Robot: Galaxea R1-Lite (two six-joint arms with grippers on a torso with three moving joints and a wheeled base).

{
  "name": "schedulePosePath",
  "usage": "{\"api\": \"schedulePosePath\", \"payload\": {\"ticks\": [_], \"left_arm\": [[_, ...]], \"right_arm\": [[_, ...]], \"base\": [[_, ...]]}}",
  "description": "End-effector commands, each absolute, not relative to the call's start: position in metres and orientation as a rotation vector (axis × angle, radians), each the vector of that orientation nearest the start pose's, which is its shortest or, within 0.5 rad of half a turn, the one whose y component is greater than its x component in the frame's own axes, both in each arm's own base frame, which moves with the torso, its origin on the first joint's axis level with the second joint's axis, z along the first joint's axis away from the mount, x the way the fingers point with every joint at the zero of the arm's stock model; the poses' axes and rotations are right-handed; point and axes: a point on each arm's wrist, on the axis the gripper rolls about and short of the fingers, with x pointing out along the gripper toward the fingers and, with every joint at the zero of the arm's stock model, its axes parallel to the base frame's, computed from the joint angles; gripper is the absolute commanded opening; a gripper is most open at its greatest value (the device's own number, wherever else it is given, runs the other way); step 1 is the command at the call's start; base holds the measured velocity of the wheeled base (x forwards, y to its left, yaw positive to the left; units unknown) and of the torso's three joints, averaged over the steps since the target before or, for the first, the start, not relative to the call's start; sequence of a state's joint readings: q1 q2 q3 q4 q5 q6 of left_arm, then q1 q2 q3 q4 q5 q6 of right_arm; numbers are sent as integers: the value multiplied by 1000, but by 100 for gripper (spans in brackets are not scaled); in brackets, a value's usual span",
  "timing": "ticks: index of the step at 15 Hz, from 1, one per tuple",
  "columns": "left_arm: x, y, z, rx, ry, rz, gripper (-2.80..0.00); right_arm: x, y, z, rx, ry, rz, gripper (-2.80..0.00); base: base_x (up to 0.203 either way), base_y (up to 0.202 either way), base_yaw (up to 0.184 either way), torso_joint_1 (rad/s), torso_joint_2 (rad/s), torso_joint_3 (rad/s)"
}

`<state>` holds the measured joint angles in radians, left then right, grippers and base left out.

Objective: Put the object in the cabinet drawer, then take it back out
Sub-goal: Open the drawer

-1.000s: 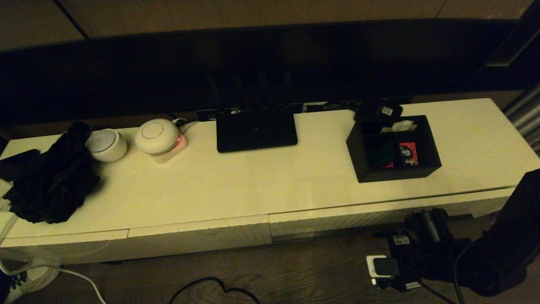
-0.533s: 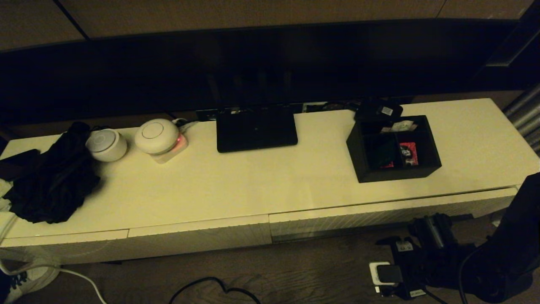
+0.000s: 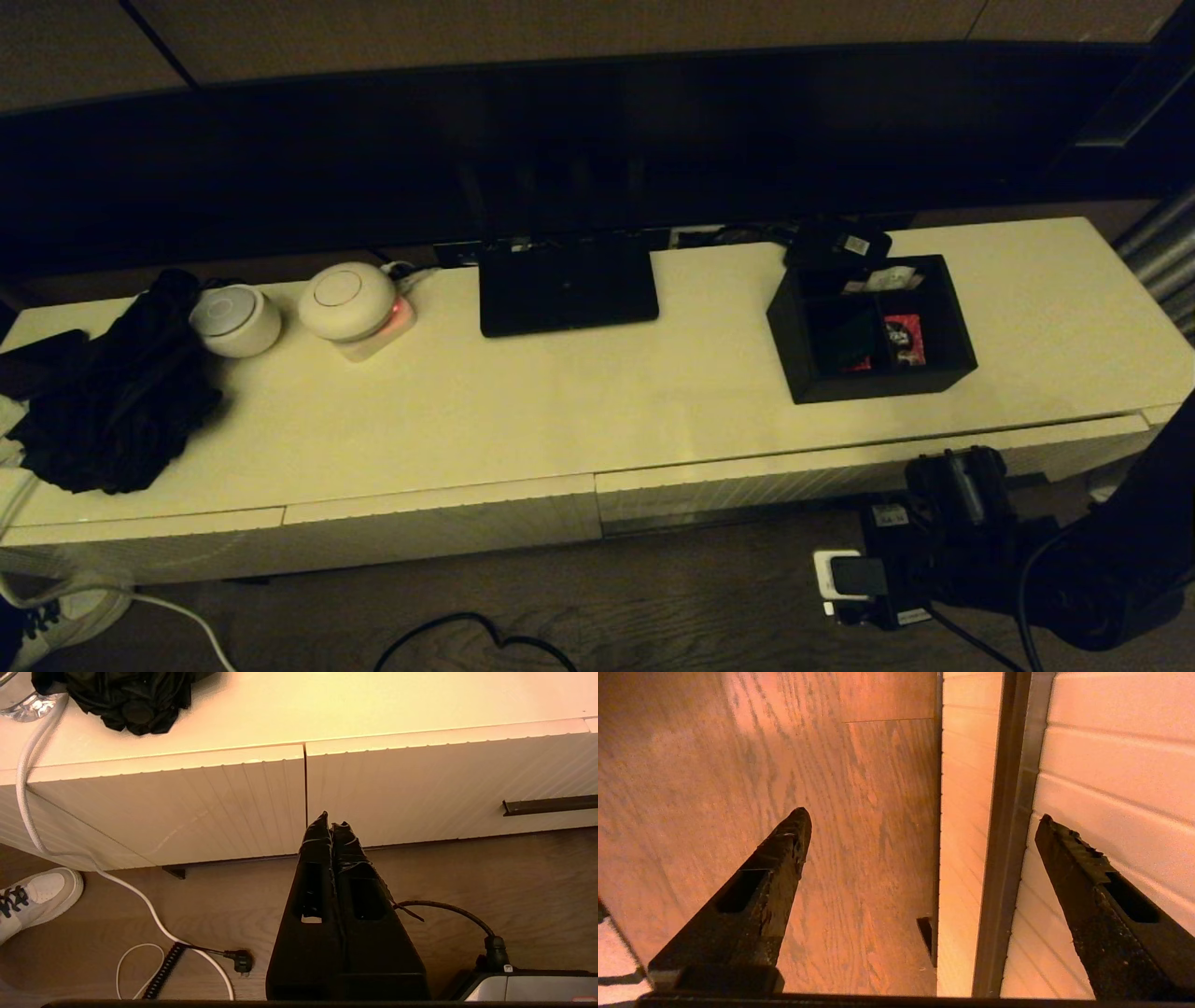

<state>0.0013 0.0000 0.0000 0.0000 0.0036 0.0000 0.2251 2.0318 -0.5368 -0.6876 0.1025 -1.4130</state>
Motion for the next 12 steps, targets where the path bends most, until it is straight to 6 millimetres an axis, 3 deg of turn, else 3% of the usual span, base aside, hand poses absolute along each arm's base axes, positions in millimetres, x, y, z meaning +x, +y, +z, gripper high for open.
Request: {"api": "schedulePosePath", "payload": {"ticks": [1,12], "left_arm": [[-23,0,75,0,3,6,-280],[-23,0,75,0,3,6,-280]], "right_arm": [[289,68,21,-1372,456,836,0],[304,67,8,-1364,473,835,0]], "base": [[0,0,0,0,0,0],[0,0,0,0,0,0]]}}
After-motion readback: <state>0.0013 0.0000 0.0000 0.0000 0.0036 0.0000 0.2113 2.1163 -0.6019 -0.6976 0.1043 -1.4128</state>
